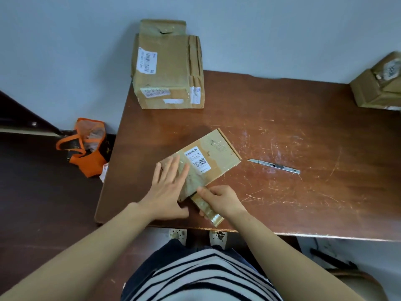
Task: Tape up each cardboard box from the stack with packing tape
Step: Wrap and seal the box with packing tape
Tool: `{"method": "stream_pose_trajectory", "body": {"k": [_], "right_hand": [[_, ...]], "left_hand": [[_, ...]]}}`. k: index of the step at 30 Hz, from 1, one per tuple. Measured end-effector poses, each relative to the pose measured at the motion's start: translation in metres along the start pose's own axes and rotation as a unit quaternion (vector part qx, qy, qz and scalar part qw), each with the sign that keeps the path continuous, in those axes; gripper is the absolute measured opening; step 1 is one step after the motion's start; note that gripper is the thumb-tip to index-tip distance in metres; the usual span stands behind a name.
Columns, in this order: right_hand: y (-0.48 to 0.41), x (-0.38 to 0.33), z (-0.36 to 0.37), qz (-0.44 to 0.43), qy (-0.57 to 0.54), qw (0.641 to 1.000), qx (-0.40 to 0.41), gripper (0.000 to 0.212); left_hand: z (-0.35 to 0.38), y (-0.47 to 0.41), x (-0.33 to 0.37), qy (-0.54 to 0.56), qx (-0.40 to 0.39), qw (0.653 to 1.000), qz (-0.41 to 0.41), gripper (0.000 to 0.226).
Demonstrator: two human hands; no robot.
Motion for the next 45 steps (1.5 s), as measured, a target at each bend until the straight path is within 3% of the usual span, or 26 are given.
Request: {"method": "stream_pose_trajectory", "body": {"k": [3,7,11,16,21,27,30,35,40,43,45], "right_hand": [[0.01,-0.012,-0.001,-0.024,-0.027,0.999,0.0,0.045],[0.036,-0.048,-0.005,-0.071,-0.076,0.994,-0.016,0.039],[0.057,-0.095,-0.004,-0.127,-0.114,0.984,-0.056,0.027],[0.05,-0.114,0.016,-0.17,-0.077,0.975,-0.118,0.035],[0.036,-0.073,-0.005,-0.108,-0.004,0.993,-0.055,0.037],[-0.005,-0.054,0.008,-0.063,0.063,0.996,-0.031,0.036],[-0.018,-0.062,0.017,-0.054,0.078,0.995,-0.043,0.033],[-0.022,-0.067,0.023,-0.06,0.062,0.995,-0.053,0.029],[-0.022,-0.065,0.022,-0.061,0.013,0.996,-0.07,0.025],[-0.024,-0.068,0.023,-0.079,0.009,0.994,-0.074,0.021],[-0.025,-0.067,0.023,-0.075,-0.007,0.993,-0.085,0.02]], "left_hand": [[0.001,0.007,0.004,-0.069,0.062,0.996,-0.002,0.13],[-0.031,0.02,0.007,0.032,0.206,0.978,-0.013,0.08],[-0.065,0.04,0.011,0.119,0.28,0.951,-0.062,0.059],[-0.061,0.035,-0.003,0.201,0.201,0.948,-0.141,0.051],[-0.069,0.032,-0.027,0.212,0.202,0.944,-0.15,0.06],[-0.061,0.023,-0.028,0.266,0.125,0.943,-0.154,0.066],[-0.059,0.02,-0.031,0.234,0.009,0.961,-0.148,0.093],[-0.11,-0.002,-0.002,0.056,0.162,0.976,-0.135,0.073],[-0.083,-0.028,-0.002,-0.002,0.029,0.99,-0.134,0.079],[-0.086,-0.024,0.0,-0.018,0.04,0.989,-0.143,0.084],[-0.086,-0.026,-0.002,0.021,0.02,0.992,-0.122,0.075]]}}
Point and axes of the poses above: each hand's wrist, its own y-axis away from the middle knuckle, its own z-axis out of the palm, x = y × z, the point moved 8 cm from there along -y, towards the middle knuckle, and after that the axes turned 12 degrees about -y, right-handed, at the moved point
